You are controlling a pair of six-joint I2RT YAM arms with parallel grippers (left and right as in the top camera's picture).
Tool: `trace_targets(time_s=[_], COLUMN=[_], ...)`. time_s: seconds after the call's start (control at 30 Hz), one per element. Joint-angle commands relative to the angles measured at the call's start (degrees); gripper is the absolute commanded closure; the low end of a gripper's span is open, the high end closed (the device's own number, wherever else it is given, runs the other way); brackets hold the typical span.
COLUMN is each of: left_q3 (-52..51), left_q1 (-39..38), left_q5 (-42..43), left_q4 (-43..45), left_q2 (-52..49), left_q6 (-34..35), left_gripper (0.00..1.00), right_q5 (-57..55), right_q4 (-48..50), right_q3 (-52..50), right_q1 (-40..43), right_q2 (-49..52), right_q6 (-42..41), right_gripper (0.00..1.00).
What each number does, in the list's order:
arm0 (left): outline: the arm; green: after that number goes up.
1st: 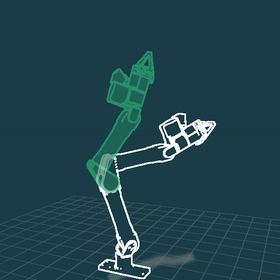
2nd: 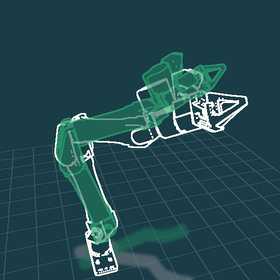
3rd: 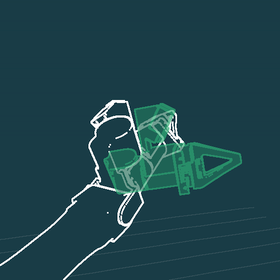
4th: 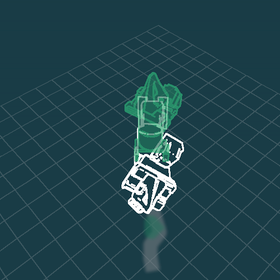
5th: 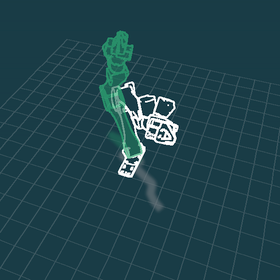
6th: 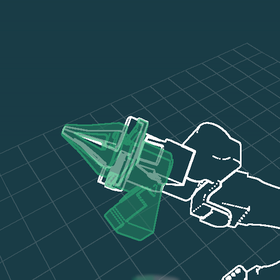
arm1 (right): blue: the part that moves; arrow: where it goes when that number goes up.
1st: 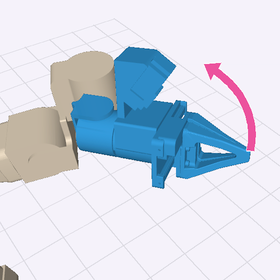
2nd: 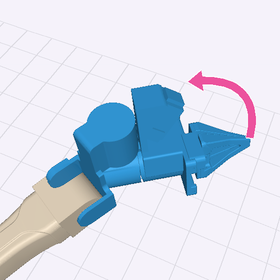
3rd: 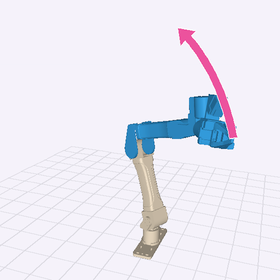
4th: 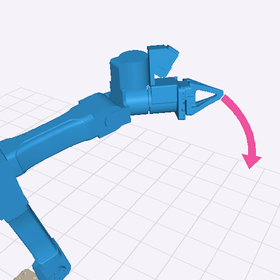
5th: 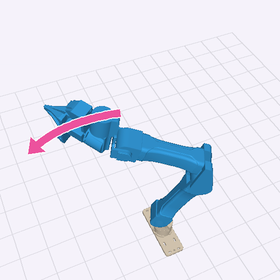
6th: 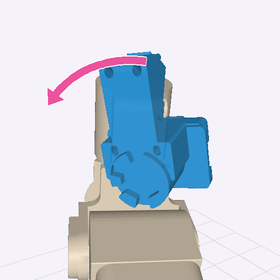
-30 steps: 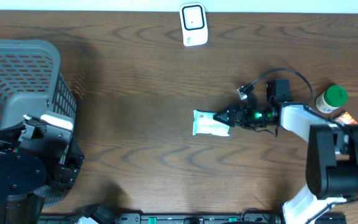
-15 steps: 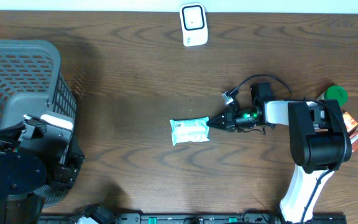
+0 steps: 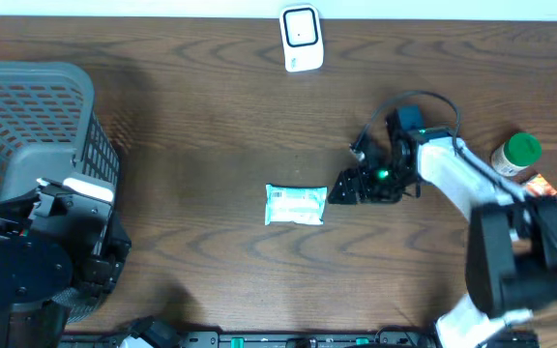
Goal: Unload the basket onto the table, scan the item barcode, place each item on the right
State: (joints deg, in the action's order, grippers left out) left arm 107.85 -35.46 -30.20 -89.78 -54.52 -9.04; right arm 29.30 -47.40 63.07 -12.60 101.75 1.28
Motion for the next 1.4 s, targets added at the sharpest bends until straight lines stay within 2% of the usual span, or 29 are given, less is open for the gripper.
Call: trace_targets(time_s=[0.0, 0.13, 0.27, 0.4, 0.53, 0.77, 0.97, 1.13, 1.17, 1.2, 1.23, 1.27, 1.37], left_q3=[-0.02, -0.02, -0.02, -0.02, -0.02, -0.02, -0.02, -0.02, -0.02, -0.02, -0.02, -0.02, -0.02], left_q1=[0.02, 0.02, 0.02, 0.02, 0.02, 0.02, 0.02, 0.02, 0.02, 0.02, 0.02, 0.02, 0.02], left_q5=[-0.48, -0.50, -0.50, -0.48, -0.50, -0.48, -0.48, -0.50, -0.48, -0.50, -0.48, -0.48, -0.48], left_q4=[0.02, 0.02, 0.02, 0.02, 0.02, 0.02, 0.02, 0.02, 0.02, 0.02, 0.02, 0.02, 0.02], left_q2=[0.35, 0.35, 0.35, 0.35, 0.35, 0.35, 0.35, 0.35, 0.35, 0.35, 0.35, 0.35, 0.35], left_q6=[-0.15, -0.15, -0.15, -0.15, -0.15, -0.15, -0.15, -0.15, -0.15, -0.15, -0.15, -0.15, -0.15], left_gripper=[0.18, 0.18, 0.18, 0.18, 0.18, 0.18, 0.18, 0.18, 0.18, 0.18, 0.18, 0.18, 0.18], right_q5=[-16.48, -16.17, -16.31, -22.25, -23.56, -12.37, -12.22, -11.82, -12.28, -12.33, -12.52, -12.85, -13.14], right_q4=[1.60, 4.59, 5.64, 7.32, 9.66, 12.11, 11.69, 10.25, 10.32, 10.29, 10.21, 10.12, 8.37], right_q3=[1.60, 1.60, 1.60, 1.60, 1.77, 1.77, 1.75, 1.75, 1.75, 1.75, 1.75, 1.79, 3.19], right_q1=[-6.36, -13.18, -17.31, -19.76, -19.08, -16.85, -17.38, -17.49, -17.49, -17.49, -17.49, -17.42, -17.11], right_q2=[-7.69, -9.07, -5.97, -0.68, 2.99, 4.44, 9.07, 14.88, 16.24, 16.68, 16.94, 16.96, 15.80], right_q6=[6.84, 15.93, 19.50, 21.90, 23.21, 25.51, 25.62, 25.83, 25.86, 25.83, 25.79, 25.46, 23.67], right_gripper=[0.01, 0.01, 0.01, 0.01, 0.01, 0.01, 0.02, 0.26, 0.56, 0.73, 0.95, 0.99, 0.99])
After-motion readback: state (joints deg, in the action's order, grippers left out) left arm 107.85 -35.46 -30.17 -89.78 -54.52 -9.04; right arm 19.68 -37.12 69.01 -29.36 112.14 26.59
